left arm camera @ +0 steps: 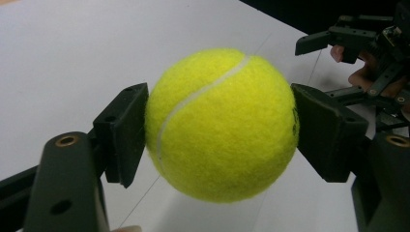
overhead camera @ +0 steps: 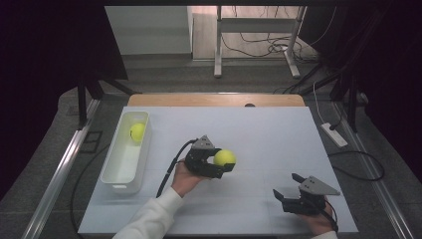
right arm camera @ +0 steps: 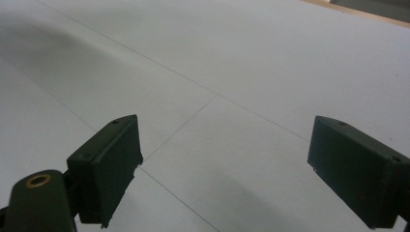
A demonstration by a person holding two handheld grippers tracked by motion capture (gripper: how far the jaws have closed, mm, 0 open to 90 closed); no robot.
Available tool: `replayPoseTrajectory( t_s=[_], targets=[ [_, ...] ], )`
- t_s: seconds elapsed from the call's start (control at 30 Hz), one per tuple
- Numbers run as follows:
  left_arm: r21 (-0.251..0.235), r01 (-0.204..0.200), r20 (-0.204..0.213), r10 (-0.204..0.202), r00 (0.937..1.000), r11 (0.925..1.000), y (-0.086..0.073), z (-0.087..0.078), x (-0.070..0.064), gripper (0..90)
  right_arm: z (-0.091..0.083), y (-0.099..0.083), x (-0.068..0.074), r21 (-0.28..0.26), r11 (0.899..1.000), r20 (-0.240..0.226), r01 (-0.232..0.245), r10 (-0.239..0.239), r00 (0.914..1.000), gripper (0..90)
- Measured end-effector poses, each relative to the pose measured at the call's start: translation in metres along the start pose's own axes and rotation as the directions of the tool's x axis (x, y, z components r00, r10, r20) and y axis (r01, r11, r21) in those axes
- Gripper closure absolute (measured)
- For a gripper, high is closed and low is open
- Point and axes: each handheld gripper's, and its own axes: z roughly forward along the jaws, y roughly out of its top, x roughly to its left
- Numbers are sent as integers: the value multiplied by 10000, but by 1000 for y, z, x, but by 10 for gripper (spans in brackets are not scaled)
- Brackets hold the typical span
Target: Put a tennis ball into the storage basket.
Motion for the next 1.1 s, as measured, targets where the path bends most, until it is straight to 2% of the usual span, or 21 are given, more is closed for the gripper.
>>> replayPoseTrajectory(
  t_s=[0.67, 0.83, 1.1],
  targets=[
    [-411, -104, -418, 86, 9991, 9991, 6, -22, 1, 263, 0, 0, 0, 14, 10000, 5, 2, -2, 10000, 114],
    [-652, -97, -489, 65, 9988, 9978, 7, -32, 1, 263, 0, 0, 0, 8, 10000, 18, 5, -5, 10000, 114],
    [-742, -68, -820, 7, 9966, 9972, 7, -46, 4, 262, 0, 1, 0, -9, 10000, 31, 34, -33, 10000, 114]
  ],
)
